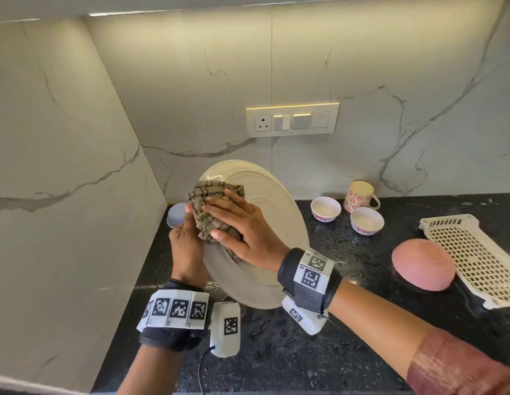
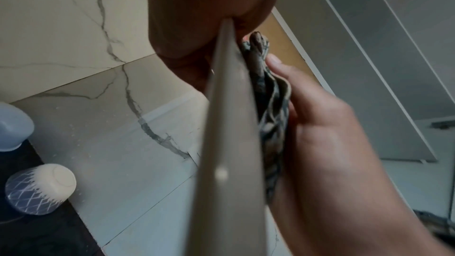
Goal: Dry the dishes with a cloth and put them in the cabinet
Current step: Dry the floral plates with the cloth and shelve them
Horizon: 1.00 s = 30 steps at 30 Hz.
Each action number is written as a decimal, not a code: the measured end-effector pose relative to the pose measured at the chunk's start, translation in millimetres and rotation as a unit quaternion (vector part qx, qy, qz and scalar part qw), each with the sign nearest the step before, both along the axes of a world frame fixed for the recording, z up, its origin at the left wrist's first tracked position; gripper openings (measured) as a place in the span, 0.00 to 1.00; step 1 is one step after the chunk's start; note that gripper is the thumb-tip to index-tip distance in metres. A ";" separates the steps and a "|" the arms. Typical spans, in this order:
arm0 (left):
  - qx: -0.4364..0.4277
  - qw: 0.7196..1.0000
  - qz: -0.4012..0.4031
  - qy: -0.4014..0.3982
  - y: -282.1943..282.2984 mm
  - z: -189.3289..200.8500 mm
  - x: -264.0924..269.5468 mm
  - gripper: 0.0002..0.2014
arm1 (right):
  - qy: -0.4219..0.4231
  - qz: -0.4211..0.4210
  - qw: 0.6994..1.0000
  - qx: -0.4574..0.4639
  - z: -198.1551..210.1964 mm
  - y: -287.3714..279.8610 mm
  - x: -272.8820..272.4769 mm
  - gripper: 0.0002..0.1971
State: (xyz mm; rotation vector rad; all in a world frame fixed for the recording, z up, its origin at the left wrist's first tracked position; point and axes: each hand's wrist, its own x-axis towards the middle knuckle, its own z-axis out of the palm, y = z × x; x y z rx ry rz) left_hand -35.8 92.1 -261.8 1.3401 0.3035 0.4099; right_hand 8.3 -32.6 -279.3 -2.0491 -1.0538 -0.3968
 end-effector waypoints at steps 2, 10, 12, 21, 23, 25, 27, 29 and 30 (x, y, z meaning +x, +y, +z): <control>-0.016 1.000 0.018 0.009 7.2 0.0 1.2 0.18 | -0.030 0.020 0.999 -0.025 -9.4 -3.8 -7.5 0.24; 0.010 0.992 0.115 -0.054 23.1 28.4 -0.5 0.21 | -0.082 -0.001 0.996 -0.037 -76.1 -51.0 -33.4 0.25; 0.012 0.990 0.124 -0.059 28.8 28.2 -4.4 0.21 | -0.010 -0.060 0.998 0.003 -88.6 -62.7 -31.9 0.24; 0.086 0.987 0.084 -0.105 -4.4 31.3 -29.2 0.28 | 0.278 -0.209 0.916 0.199 -39.4 -60.4 45.5 0.25; 0.109 0.985 0.077 -0.105 -10.7 31.3 -29.8 0.27 | 0.252 -0.209 0.927 0.183 -22.4 -49.8 62.5 0.30; 0.129 0.985 0.073 -0.094 -14.0 28.3 -27.8 0.30 | 0.214 -0.185 0.944 0.169 -0.1 -33.9 66.5 0.34; 0.137 0.985 0.068 -0.083 -15.7 24.5 -25.9 0.32 | 0.132 -0.134 0.970 0.156 20.5 -16.1 54.6 0.31; 0.128 0.986 0.072 -0.077 -14.9 23.8 -24.6 0.28 | 0.037 -0.087 0.989 0.116 27.5 -2.2 30.7 0.27; 0.120 0.987 0.076 -0.077 -12.6 24.0 -23.9 0.27 | 0.008 -0.064 0.993 0.097 23.1 1.2 17.1 0.26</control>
